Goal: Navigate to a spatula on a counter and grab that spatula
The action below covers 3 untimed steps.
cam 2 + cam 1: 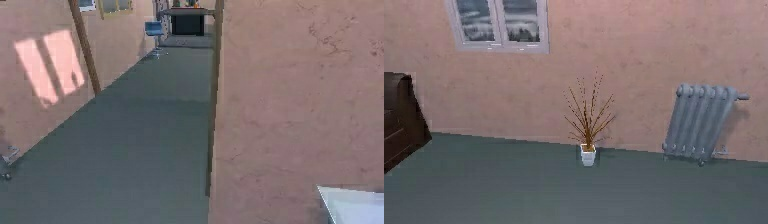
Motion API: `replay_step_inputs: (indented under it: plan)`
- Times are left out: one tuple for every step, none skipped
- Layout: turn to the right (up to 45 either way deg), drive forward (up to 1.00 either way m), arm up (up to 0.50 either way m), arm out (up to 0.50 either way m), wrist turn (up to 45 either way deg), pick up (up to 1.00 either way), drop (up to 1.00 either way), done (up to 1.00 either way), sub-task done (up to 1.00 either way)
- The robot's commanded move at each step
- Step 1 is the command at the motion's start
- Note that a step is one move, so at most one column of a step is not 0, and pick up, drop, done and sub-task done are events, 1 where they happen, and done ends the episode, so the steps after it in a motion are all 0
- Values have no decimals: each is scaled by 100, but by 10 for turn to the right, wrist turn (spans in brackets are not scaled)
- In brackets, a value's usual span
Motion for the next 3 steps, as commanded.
replay_step_inputs:
  plan:
    - [450, 0, 0, 0, 0, 0, 0, 0, 0]
    - [0, 95, 0, 0, 0, 0, 0, 0, 0]
    - [450, 0, 0, 0, 0, 0, 0, 0, 0]
